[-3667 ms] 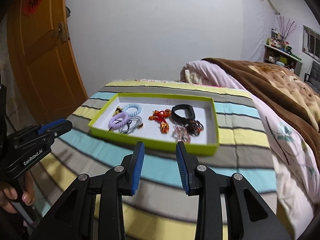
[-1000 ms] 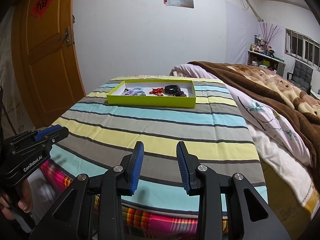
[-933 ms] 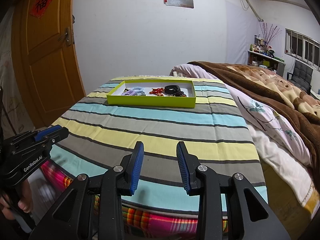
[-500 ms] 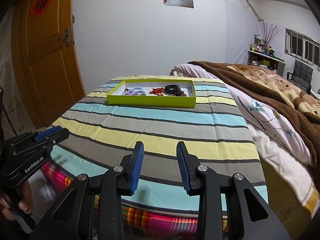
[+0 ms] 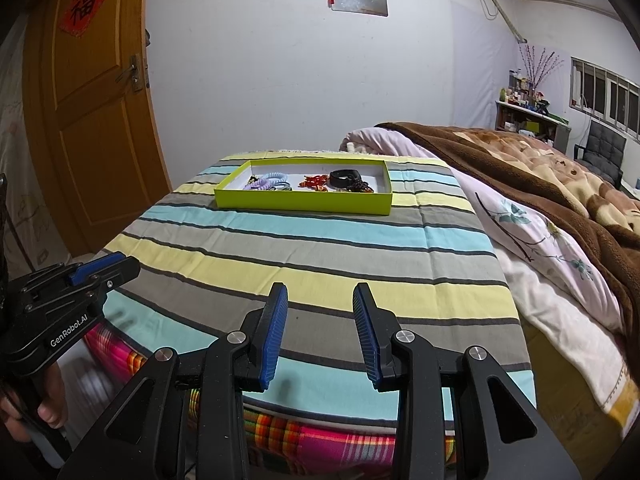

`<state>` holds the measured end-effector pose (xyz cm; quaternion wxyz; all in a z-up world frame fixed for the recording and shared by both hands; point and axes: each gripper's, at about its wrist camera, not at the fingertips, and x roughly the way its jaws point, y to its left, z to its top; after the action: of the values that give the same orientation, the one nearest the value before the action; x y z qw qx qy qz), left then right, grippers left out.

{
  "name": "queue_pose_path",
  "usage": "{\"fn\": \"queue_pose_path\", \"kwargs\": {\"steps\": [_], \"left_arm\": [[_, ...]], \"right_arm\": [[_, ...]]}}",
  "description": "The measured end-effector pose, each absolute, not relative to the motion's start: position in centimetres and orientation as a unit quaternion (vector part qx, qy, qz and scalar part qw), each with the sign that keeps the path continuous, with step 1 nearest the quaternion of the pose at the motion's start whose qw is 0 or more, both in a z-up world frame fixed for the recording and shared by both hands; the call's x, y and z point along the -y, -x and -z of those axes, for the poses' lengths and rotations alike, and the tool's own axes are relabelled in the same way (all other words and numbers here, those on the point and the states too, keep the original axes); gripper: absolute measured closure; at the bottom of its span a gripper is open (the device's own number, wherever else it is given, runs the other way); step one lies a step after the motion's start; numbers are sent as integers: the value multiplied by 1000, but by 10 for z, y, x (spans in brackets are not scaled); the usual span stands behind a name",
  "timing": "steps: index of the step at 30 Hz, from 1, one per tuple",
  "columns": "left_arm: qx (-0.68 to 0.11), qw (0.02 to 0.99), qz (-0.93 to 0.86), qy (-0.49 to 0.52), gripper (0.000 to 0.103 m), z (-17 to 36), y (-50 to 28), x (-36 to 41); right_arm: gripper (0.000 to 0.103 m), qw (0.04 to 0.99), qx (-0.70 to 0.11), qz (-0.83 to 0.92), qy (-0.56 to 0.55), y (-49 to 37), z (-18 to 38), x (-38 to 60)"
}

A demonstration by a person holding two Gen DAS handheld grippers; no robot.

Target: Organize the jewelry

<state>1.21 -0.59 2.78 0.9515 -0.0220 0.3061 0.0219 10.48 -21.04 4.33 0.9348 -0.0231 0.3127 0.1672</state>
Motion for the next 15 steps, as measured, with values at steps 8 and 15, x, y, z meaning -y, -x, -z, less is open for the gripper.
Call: {"fn": "queue_pose_path", "kwargs": {"steps": [8,15], "left_arm": [[-308,951,-23,19,85,-25,-11,9],[-308,951,-22,13,85,-25,-12,11]], "right_arm": [[68,935,-313,-167,23,-104,-44,210],[68,935,-313,-167,23,-104,-44,210]]}}
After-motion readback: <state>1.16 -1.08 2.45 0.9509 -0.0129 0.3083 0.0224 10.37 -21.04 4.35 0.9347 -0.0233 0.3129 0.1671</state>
